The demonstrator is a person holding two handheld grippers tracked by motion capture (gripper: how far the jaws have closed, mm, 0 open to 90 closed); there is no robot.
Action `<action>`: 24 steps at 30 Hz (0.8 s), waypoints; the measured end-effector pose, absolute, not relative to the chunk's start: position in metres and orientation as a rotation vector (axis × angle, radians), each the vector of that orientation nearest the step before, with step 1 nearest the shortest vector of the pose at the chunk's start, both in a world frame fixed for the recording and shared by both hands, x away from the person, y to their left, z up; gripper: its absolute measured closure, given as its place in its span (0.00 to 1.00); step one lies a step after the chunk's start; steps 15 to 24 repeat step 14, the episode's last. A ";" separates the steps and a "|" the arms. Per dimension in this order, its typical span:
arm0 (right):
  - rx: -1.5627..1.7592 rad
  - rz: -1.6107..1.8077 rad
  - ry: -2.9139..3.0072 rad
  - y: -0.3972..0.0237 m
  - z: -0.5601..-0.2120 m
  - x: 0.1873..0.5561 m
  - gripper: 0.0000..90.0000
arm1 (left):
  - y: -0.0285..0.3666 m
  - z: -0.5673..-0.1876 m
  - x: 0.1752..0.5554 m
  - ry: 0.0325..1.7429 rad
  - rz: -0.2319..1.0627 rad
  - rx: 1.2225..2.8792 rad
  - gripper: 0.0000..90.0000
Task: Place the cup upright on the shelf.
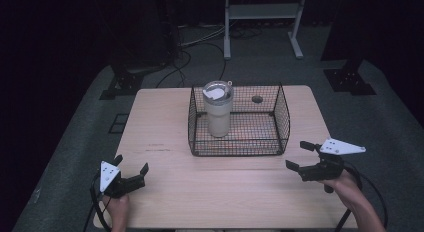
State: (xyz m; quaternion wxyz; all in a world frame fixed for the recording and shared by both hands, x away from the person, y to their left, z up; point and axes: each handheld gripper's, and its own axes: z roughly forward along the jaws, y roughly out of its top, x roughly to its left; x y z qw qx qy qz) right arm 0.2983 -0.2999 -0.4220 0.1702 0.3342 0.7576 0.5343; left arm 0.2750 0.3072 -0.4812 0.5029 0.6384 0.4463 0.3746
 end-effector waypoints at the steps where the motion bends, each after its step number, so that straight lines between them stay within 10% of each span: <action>1: 0.955 1.518 2.150 -0.301 -0.424 0.297 0.06 | 0.307 -0.481 0.275 1.079 0.904 1.543 0.00; 24: 0.992 1.511 2.130 -0.312 -0.439 0.283 0.06 | 0.307 -0.481 0.275 1.082 0.904 1.543 0.00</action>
